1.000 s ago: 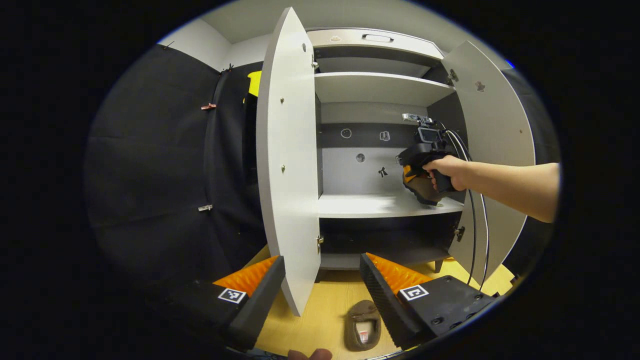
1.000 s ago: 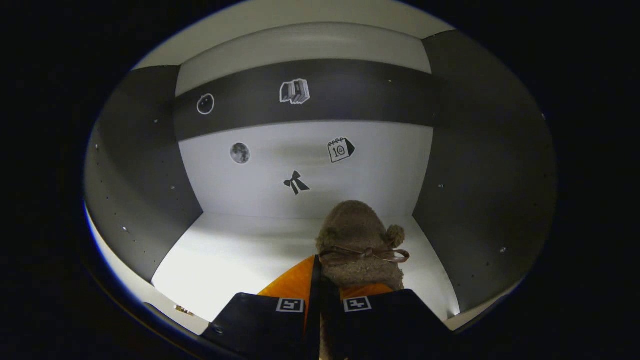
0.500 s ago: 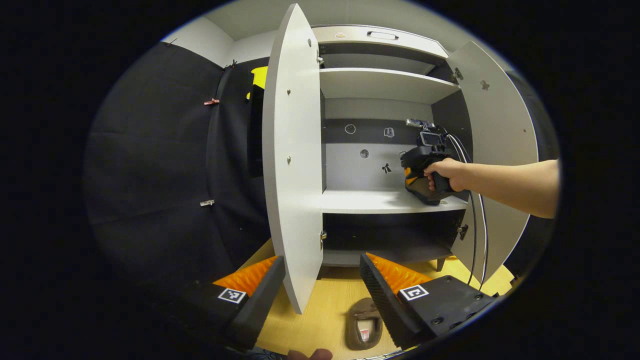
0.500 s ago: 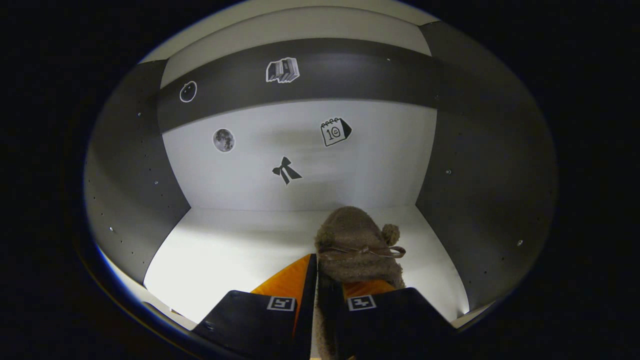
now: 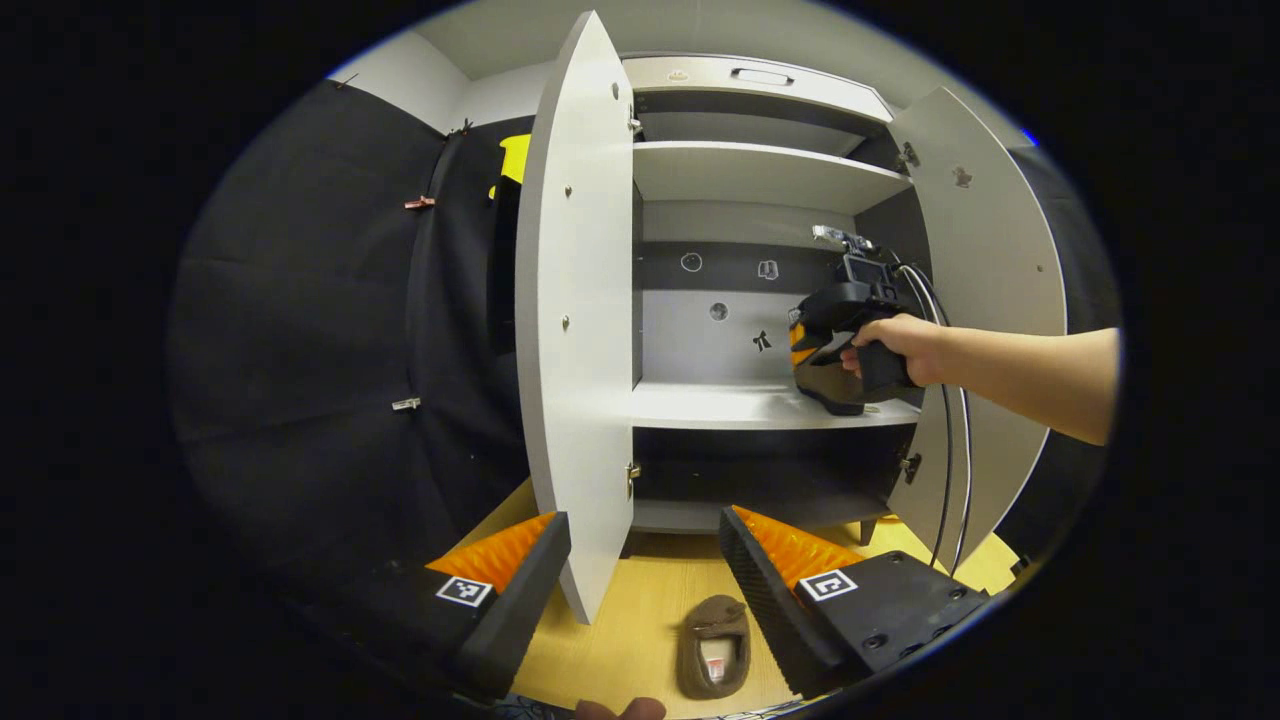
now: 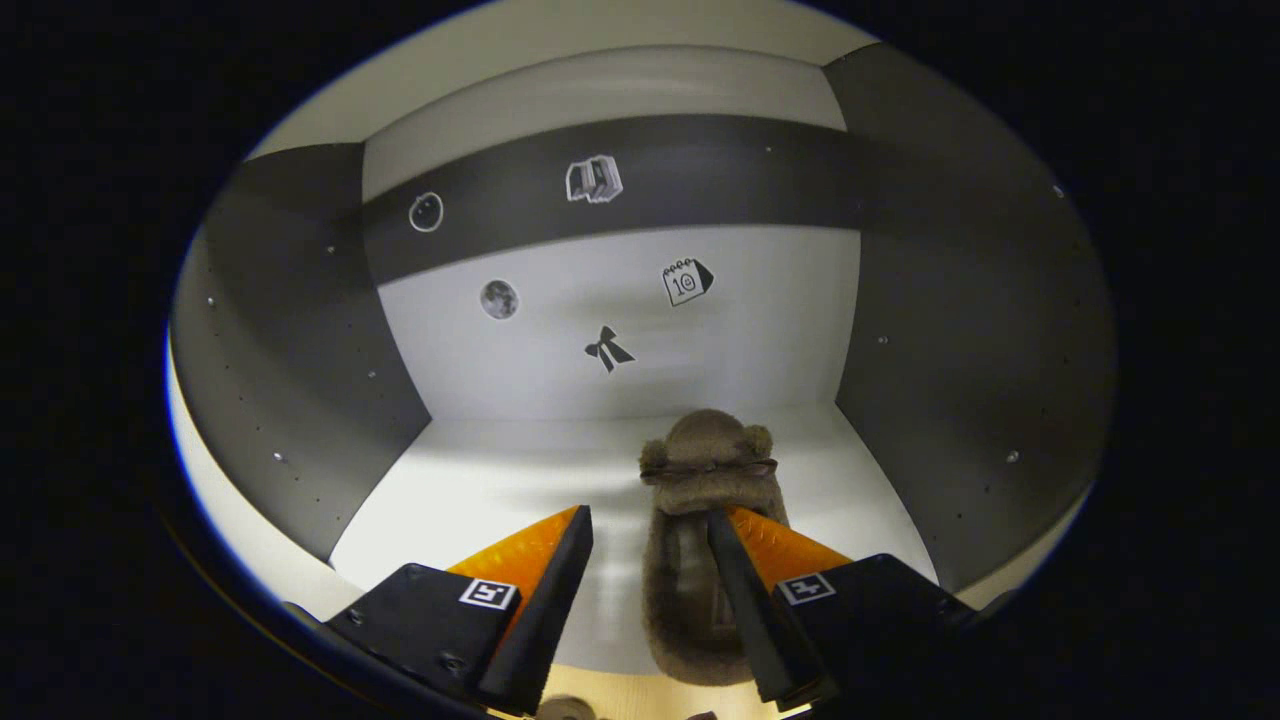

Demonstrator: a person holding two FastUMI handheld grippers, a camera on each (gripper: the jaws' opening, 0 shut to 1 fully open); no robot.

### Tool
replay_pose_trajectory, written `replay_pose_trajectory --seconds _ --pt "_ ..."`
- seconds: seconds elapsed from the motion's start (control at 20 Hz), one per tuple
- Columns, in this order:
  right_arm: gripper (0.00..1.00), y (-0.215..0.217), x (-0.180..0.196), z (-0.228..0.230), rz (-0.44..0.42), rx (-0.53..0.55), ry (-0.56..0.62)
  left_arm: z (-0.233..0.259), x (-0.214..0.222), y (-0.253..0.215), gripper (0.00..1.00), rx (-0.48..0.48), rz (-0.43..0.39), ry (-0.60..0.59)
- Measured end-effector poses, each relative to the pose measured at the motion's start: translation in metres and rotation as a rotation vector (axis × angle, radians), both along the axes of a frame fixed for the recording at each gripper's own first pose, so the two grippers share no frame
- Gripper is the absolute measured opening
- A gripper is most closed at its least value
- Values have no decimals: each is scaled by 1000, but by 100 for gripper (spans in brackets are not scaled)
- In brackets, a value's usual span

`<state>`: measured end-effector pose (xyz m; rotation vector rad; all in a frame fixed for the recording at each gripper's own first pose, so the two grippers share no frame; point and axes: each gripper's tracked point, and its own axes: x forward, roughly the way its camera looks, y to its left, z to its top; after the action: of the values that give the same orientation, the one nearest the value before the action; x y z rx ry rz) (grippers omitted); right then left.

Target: Grab one shoe with the right hand and put it into the shoe cabinet, grab the other shoe with the left hand and put it into the shoe cabinet; then close the right door with the right hand and the left door with the left hand.

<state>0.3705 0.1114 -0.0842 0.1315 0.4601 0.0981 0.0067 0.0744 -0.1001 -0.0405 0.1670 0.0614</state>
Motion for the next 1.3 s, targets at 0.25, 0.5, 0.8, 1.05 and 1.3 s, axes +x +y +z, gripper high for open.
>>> replay_pose_trajectory --seconds 0.25,0.5,0.8,1.05,1.3 --pt "96 0 -50 57 38 7 -178 -16 -5 -13 96 17 -31 27" --pt "98 -2 -131 101 65 16 -335 -72 -6 -32 95 -24 -109 133" --pt "98 -8 -227 123 102 23 -423 -170 -6 -41 96 -46 -174 319" --pt "98 -23 -277 132 98 30 -459 -234 13 -56 95 -77 -226 382" --pt "98 -44 -303 136 70 40 -471 -291 43 -64 88 -84 -241 445"
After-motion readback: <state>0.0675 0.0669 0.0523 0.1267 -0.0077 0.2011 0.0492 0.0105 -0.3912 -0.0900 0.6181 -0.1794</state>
